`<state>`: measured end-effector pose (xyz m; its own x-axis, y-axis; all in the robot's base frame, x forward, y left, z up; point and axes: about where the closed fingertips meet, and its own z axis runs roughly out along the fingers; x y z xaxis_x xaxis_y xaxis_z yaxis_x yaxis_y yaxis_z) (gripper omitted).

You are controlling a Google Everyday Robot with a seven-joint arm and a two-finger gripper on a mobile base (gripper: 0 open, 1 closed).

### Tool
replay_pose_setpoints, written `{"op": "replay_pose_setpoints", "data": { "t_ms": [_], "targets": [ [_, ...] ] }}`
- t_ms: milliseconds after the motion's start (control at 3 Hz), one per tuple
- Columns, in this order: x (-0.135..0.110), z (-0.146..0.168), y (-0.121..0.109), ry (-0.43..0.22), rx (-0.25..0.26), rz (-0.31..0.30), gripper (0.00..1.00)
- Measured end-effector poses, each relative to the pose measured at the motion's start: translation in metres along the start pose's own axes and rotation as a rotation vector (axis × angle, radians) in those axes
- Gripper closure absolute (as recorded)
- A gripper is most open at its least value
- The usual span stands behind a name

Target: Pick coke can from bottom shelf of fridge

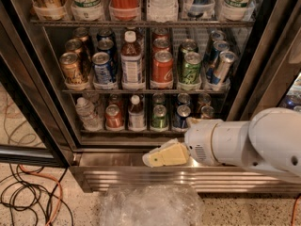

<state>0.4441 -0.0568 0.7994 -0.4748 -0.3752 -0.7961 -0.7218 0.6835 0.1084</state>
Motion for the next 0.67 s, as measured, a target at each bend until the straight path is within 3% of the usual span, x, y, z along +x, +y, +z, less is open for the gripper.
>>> {"op": "replay_pose_setpoints", "data": {
  "t_ms": [667],
  "targets": [
    [0.003,0.061,-0.013,-0.161,0.023,0.035,0.0]
  ]
}}
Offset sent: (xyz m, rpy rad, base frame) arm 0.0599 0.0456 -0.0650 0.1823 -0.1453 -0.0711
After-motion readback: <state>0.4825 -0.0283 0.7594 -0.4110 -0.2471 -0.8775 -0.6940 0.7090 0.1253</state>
